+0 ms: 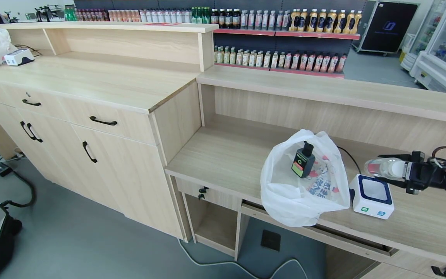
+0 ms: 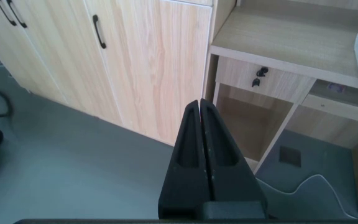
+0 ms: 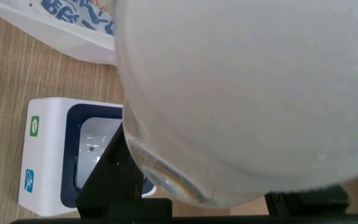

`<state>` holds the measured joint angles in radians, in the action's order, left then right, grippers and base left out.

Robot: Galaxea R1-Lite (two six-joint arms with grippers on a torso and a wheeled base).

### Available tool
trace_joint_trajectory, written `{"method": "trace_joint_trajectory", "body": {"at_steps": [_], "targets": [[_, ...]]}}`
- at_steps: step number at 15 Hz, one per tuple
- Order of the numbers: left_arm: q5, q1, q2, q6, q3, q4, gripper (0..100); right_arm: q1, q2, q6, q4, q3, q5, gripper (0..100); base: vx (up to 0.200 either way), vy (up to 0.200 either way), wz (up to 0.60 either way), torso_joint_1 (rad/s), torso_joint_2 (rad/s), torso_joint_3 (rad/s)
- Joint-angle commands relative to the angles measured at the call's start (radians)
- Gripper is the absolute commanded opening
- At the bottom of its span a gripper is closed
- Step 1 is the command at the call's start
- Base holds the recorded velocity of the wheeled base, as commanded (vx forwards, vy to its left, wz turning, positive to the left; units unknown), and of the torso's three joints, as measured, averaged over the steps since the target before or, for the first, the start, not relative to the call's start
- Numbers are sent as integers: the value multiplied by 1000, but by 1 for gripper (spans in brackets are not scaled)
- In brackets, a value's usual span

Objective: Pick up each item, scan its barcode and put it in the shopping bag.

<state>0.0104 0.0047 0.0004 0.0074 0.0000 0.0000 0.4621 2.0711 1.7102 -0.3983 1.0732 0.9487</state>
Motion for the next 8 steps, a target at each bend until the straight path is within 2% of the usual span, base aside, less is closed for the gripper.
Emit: {"method": "trace_joint_trajectory", "body": {"at_steps": [1, 8], "targets": [[0, 0, 0, 0, 0, 0, 0, 1, 9, -1, -2, -6, 1, 0, 0, 0, 0, 0, 0, 0], [0, 0, 0, 0, 0, 0, 0, -2, 30, -4, -2, 4, 1, 0, 0, 0, 0, 0, 0, 0]]}}
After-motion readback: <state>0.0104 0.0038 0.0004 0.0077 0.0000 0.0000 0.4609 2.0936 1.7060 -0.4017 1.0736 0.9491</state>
